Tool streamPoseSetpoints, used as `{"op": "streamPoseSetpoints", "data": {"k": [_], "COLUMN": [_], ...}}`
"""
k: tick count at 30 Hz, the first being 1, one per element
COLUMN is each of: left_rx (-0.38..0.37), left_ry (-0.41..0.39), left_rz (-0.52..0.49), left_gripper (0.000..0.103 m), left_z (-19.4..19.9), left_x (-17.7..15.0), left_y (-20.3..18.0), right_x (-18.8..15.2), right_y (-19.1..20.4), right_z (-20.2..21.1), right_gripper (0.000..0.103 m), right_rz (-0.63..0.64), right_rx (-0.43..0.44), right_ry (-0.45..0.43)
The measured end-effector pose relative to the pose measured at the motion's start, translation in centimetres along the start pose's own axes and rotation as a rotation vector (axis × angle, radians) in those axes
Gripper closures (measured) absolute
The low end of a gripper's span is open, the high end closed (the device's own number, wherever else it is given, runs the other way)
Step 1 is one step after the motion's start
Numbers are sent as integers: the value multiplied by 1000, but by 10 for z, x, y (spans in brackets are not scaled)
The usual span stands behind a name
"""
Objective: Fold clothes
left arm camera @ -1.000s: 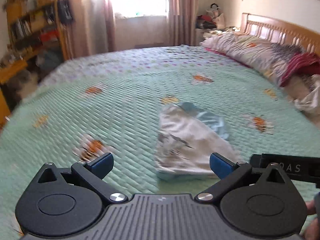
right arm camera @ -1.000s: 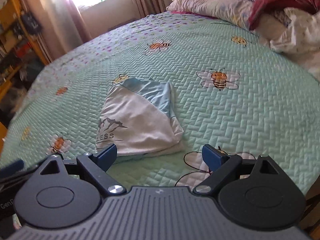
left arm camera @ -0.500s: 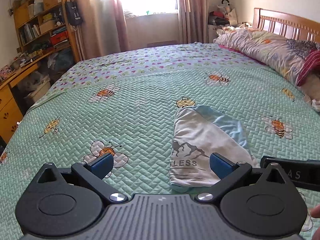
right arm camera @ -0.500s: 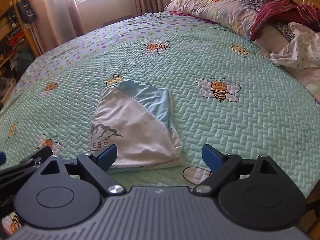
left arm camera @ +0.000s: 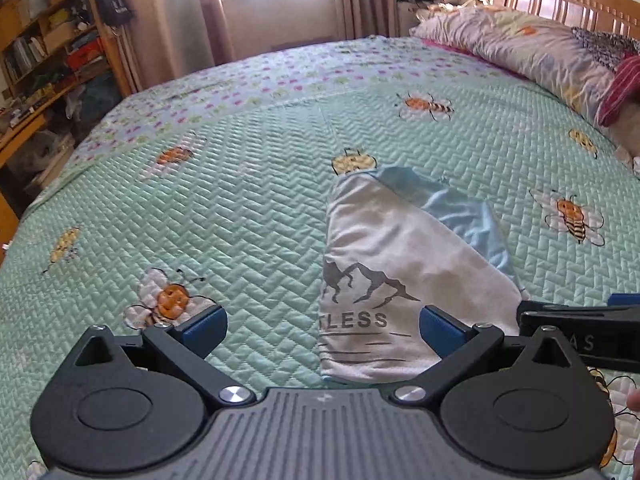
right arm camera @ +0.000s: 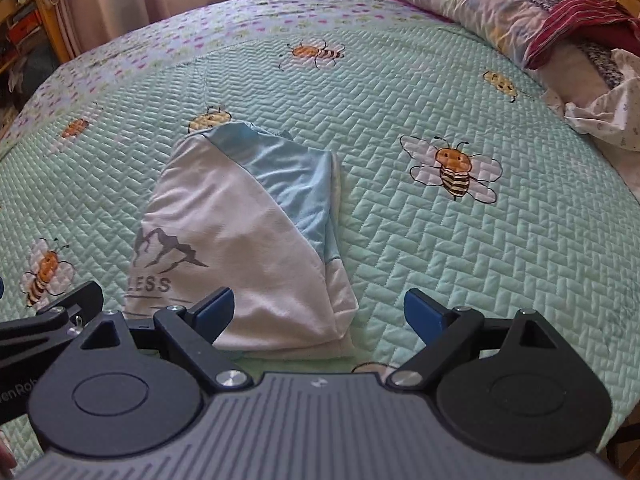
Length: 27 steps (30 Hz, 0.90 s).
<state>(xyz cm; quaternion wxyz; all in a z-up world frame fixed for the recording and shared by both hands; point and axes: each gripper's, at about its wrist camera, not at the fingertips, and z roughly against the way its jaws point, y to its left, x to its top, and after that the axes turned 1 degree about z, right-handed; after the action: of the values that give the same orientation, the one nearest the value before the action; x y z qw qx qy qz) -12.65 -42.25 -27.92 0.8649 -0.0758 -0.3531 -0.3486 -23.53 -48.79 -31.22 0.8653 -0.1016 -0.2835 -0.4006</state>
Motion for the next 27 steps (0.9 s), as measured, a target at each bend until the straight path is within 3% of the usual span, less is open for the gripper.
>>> {"op": "streamPoseSetpoints", "data": {"k": [8,27], "left_rx": [-13,-4], "left_ry": [30,31], "left_rz": [-15,-21], "left_gripper": [1,1], "left_z": [-22,-21], "left_x": [-2,0], "left_y": [-6,-1], "right_x": [2,3], "right_y": [-3,1], "right_z": [-28,-25], "right_gripper": [11,11], "right_rz": [-16,-8], "right_rx": [-3,2], "right_ry": [37,27]}}
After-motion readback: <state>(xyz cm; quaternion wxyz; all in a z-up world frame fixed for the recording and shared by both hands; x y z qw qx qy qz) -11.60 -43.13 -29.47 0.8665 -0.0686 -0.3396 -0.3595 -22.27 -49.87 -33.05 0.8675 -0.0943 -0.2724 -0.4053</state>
